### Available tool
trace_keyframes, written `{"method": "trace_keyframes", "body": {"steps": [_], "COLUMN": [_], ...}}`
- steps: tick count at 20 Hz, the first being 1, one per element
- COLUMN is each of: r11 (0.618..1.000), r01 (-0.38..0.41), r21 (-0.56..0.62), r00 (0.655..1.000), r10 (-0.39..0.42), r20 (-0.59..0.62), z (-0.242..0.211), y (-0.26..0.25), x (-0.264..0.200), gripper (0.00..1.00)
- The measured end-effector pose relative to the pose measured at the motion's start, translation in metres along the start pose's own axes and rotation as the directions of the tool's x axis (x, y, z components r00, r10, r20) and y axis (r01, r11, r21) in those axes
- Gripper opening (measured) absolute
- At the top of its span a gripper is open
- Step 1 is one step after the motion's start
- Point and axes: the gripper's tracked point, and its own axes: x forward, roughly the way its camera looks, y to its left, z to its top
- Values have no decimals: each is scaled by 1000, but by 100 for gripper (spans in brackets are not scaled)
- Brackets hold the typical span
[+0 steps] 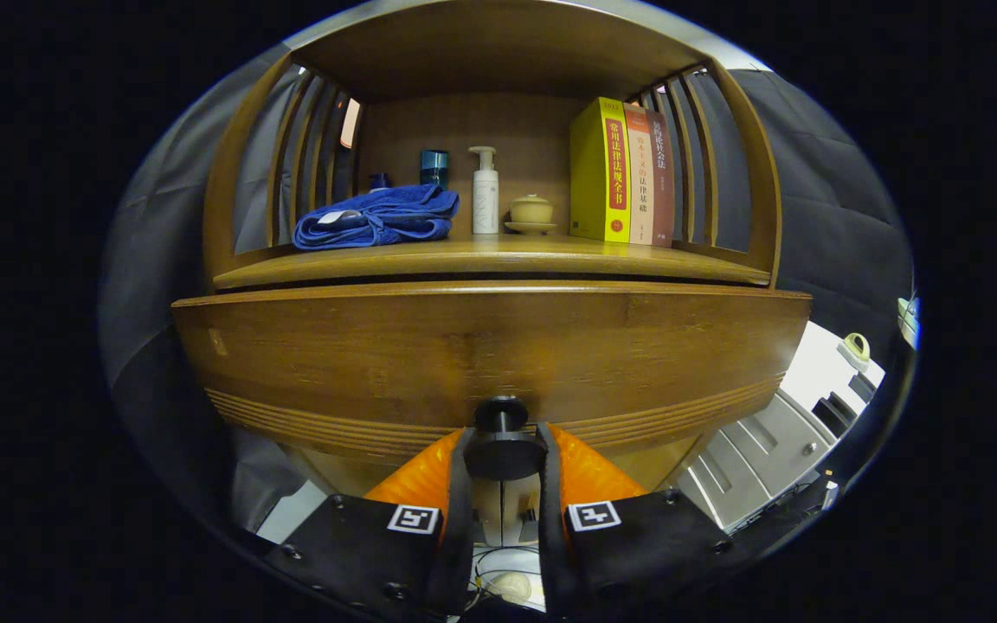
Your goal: Pull open the drawer, take out the items inside it, and place them on the countertop above the cabinet.
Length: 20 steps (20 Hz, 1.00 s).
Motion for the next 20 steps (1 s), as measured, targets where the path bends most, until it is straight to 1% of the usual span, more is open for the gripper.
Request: {"method": "trace_keyframes", "body": {"steps": [8, 9, 10, 11, 20], "r11": [1000, 1000, 1000, 1000, 999], "r01": [7, 6, 12, 15, 29], "r21": [-22, -20, -10, 1, -23], "r00": [999, 998, 999, 998, 996], "r10": [-8, -8, -13, -15, -31], "r20": [-45, -57, -44, -64, -85], "z": [-12, -18, -15, -19, -27], "y": [-2, -2, -3, -2, -4], "x": [-40, -45, -50, -56, -72], "gripper": [41, 41, 41, 41, 41]}}
